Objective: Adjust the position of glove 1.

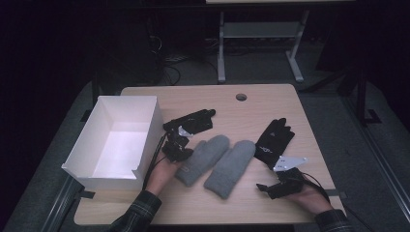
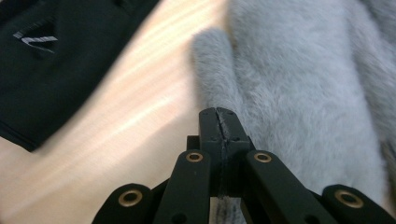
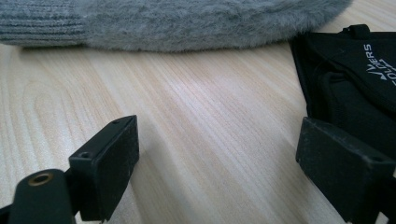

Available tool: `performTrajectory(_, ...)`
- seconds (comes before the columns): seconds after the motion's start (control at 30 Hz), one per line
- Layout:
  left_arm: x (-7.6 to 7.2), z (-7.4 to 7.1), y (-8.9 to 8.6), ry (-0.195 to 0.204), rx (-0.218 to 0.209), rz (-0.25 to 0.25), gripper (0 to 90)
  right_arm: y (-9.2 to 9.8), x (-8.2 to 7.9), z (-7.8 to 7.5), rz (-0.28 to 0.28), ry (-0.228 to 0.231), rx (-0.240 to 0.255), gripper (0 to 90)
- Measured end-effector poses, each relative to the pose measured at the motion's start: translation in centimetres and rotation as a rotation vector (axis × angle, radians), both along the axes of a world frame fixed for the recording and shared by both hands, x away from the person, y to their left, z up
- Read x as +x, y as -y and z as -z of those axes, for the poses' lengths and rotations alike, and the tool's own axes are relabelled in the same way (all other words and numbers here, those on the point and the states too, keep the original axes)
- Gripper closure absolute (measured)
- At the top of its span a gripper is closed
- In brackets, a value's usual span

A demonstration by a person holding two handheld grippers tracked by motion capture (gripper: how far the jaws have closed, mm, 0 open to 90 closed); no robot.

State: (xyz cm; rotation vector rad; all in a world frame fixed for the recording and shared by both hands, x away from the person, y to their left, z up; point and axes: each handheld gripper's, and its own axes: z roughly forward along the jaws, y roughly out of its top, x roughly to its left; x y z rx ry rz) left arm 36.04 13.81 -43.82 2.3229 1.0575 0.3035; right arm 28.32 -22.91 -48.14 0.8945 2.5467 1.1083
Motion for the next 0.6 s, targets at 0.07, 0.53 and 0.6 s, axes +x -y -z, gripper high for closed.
performTrajectory(0.07, -0.2, -0.1, -0.1, 0.009, -0.01, -0.005, 87.1, 0.0, 0.0, 0.0, 0.001, 0.0, 0.0, 13.1)
performTrajectory(0.53, -1.8, -0.9, 1.0, 0.056, -0.172, 0.113, 50.6, 0.0, 0.0, 0.0, 0.002, -0.001, 0.001, 13.1)
performTrajectory(0.6, -1.6, -0.4, 1.3, 0.038, -0.17, 0.129, 46.0, 0.0, 0.0, 0.0, 0.002, -0.001, 0.001, 13.1)
